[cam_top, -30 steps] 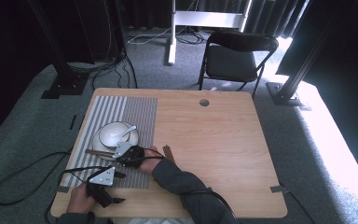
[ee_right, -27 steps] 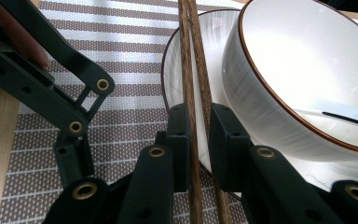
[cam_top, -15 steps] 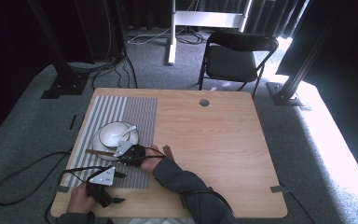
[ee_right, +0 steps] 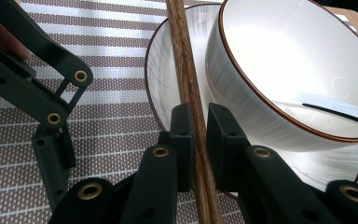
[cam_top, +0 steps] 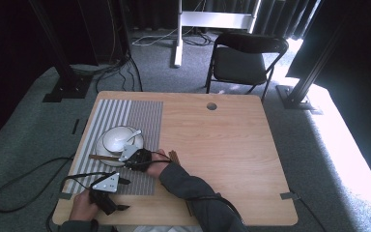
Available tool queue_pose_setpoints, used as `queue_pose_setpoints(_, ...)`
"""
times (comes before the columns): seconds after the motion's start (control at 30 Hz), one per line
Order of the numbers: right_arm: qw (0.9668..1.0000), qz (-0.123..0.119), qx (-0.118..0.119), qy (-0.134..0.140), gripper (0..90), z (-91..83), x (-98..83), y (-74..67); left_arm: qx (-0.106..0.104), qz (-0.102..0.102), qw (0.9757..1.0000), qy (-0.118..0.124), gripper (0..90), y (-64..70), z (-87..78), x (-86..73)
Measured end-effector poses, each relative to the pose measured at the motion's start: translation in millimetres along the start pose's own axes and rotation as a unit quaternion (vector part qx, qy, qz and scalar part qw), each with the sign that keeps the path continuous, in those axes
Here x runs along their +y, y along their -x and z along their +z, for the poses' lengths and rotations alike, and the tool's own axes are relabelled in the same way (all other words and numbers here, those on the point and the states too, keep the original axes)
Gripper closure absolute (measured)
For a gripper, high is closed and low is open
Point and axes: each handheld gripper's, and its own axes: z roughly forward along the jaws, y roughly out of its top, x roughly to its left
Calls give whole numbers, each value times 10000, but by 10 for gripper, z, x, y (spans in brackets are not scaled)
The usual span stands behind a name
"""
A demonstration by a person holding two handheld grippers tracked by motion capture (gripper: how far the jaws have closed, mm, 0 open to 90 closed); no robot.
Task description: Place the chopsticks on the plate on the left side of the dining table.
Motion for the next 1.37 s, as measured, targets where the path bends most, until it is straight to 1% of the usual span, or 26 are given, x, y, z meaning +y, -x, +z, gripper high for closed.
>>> queue_pose_setpoints(0.43,10000,4,16,-2,803,-17,-18,4,-1,0,10000,-1,116,0,0,0)
queue_pose_setpoints(0.63,10000,26,66,45,792,-36,-21,-2,0,15,10000,-10,116,-2,-1,0)
queue_pose_setpoints(0.67,9999,10,98,81,788,-56,-21,-2,1,15,10000,-11,116,-2,-1,0)
queue_pose_setpoints(0.77,9999,8,95,117,782,-91,-23,3,1,10,10000,-10,116,-1,-1,0)
queue_pose_setpoints(0.97,9998,63,17,174,772,-197,-60,58,-5,-5,10000,1,116,1,0,0)
queue_pose_setpoints(1.1,9997,172,-69,178,768,-287,-121,111,-4,-6,10000,2,116,1,0,0)
queue_pose_setpoints(1.13,9997,172,-69,178,768,-287,-121,111,-4,-6,10000,2,116,1,0,0)
queue_pose_setpoints(1.23,9996,194,-159,150,768,-352,-190,175,-4,-4,10000,0,116,1,0,0)
queue_pose_setpoints(1.3,9992,289,-216,146,768,-391,-235,214,-2,-3,10000,-3,116,1,0,0)
queue_pose_setpoints(1.33,9992,276,-241,146,768,-405,-252,233,0,-2,10000,-2,116,1,-1,0)
queue_pose_setpoints(1.37,9991,317,-263,136,768,-426,-271,250,0,-2,10000,-2,116,1,-1,0)
